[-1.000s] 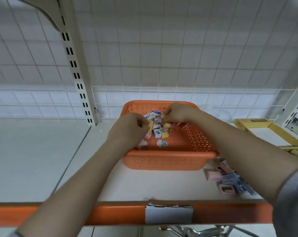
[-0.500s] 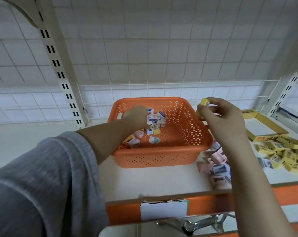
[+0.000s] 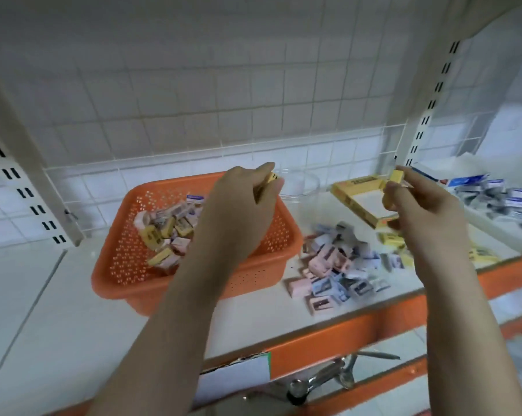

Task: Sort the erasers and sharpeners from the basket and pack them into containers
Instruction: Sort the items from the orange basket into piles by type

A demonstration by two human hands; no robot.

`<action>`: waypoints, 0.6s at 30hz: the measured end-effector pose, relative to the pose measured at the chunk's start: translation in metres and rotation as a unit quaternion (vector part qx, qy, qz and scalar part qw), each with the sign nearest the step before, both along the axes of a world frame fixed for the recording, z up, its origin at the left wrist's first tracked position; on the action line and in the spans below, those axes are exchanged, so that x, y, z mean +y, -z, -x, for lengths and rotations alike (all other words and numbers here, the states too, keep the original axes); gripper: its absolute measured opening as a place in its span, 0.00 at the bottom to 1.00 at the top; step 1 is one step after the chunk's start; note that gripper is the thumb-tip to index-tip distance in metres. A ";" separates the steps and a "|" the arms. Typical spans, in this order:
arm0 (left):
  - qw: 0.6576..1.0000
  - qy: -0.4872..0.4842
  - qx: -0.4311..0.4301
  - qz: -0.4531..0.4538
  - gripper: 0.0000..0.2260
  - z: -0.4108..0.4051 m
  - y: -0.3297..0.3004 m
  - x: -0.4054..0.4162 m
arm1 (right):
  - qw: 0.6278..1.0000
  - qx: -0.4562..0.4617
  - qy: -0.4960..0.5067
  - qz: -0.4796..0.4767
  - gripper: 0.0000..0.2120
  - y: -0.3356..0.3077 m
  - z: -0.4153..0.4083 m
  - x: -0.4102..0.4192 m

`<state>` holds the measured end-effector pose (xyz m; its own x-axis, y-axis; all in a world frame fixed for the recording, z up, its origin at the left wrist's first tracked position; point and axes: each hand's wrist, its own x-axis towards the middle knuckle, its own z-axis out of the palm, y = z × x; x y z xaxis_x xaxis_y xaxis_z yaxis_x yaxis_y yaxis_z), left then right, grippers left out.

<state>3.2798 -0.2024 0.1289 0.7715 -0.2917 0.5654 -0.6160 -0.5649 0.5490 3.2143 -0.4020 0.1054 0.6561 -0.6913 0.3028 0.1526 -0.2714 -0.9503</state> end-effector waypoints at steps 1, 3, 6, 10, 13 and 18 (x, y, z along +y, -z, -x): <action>1.000 0.009 -0.015 0.003 0.17 0.008 0.002 -0.013 | 1.000 -0.002 0.013 -0.002 0.16 0.002 0.006 -0.018; 0.999 0.023 -0.030 -0.001 0.17 0.024 0.009 -0.040 | 1.000 -0.002 0.029 0.003 0.17 0.007 0.018 -0.055; 0.999 0.017 -0.023 -0.014 0.18 0.041 0.022 -0.088 | 0.999 0.012 0.034 0.027 0.19 0.014 0.034 -0.111; 0.999 -0.028 0.028 -0.008 0.16 0.069 0.035 -0.149 | 0.995 0.027 -0.015 0.092 0.06 0.012 0.041 -0.180; 0.997 -0.054 0.057 0.007 0.15 0.094 0.041 -0.183 | 0.975 0.070 -0.064 0.201 0.09 0.013 0.031 -0.215; 0.989 -0.114 0.093 0.026 0.17 0.114 0.055 -0.206 | 0.893 0.161 -0.217 0.360 0.15 0.022 -0.012 -0.227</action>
<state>3.1663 -0.4084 0.0742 0.9058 -0.0735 0.4173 -0.3622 -0.6454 0.6725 3.2259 -0.6294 0.0838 0.9482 -0.0531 0.3131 0.1420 -0.8110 -0.5676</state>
